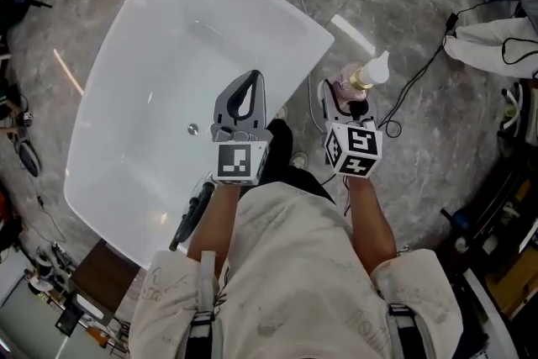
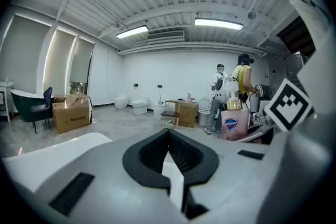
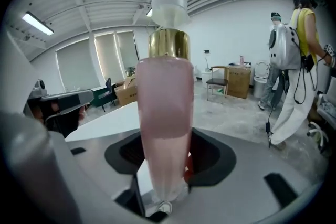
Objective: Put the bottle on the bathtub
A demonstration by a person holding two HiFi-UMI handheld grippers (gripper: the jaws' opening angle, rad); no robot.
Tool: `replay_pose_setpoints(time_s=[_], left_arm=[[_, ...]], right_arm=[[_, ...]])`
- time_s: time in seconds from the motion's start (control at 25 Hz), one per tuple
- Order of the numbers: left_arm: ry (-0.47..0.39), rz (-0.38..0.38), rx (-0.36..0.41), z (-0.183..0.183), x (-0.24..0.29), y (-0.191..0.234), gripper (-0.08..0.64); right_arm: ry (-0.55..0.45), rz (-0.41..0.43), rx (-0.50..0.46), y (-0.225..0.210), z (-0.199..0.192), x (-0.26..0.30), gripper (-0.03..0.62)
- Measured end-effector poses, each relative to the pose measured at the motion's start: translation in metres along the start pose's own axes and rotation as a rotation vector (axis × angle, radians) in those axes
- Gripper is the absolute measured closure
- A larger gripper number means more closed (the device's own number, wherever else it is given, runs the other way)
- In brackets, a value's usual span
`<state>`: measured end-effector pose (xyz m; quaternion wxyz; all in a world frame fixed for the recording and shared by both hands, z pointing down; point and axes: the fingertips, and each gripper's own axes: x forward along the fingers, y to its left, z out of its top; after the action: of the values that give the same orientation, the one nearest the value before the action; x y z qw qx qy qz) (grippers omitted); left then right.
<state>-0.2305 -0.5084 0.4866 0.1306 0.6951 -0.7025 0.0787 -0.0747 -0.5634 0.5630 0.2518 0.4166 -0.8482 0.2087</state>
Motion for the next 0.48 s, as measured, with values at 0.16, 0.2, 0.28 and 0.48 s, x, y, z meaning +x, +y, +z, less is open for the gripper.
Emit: replay_pose_setpoints(time_s=[0.16,0.2,0.28,0.48], left_arm=[[0.058,-0.01,-0.017,-0.026,0.016,0.008,0.557],[0.075,-0.012,-0.026,-0.033,0.017,0.009,0.558],[0.1,-0.009,-0.05,-0.043,0.021,0.013,0.558],[0.139,-0.006,-0.061,-0.063,0.027,0.022,0.558]], right_arm=[[0.062,-0.005,0.007,0.0,-0.024,0.044,0.377],[0.078,-0.009,0.011,-0.001,-0.031,0.053,0.377],[0.1,-0.018,0.015,-0.004,-0.041,0.07,0.377],[0.129,-0.033,0.001,-0.004,-0.059,0.112,0.377]])
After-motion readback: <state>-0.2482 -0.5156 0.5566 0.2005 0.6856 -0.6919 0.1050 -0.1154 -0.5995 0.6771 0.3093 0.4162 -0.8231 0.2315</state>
